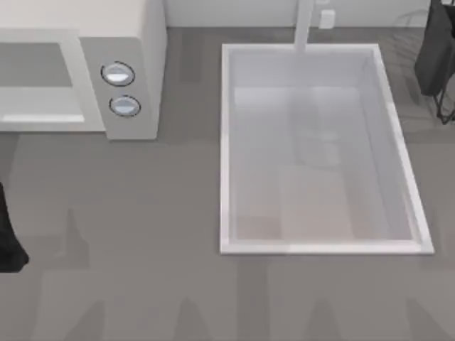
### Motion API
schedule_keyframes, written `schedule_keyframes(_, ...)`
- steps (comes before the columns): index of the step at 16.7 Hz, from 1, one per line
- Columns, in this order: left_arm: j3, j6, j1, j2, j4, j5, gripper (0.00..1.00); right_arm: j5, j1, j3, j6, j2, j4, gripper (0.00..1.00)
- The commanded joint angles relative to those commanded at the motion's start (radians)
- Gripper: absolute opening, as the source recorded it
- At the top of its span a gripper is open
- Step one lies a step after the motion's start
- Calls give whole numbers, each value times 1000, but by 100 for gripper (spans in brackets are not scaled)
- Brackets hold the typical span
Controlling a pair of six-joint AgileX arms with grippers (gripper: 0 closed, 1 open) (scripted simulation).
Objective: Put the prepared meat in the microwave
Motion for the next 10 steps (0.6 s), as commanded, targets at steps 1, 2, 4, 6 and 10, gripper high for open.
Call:
schedule_keyframes(1, 0, 0, 0, 0, 0, 0, 100, 0, 0, 0, 0, 0, 0, 100)
schedule_keyframes(2, 0, 0, 0, 1, 0, 0, 100, 0, 0, 0, 0, 0, 0, 100)
schedule_keyframes(4, 29, 0, 4, 32, -25, 1, 100, 0, 0, 0, 0, 0, 0, 100)
schedule_keyframes(6, 95, 2, 16, 105, -80, 3, 100, 0, 0, 0, 0, 0, 0, 100)
schedule_keyframes(10, 316, 8, 58, 377, -250, 4, 100, 0, 0, 0, 0, 0, 0, 100)
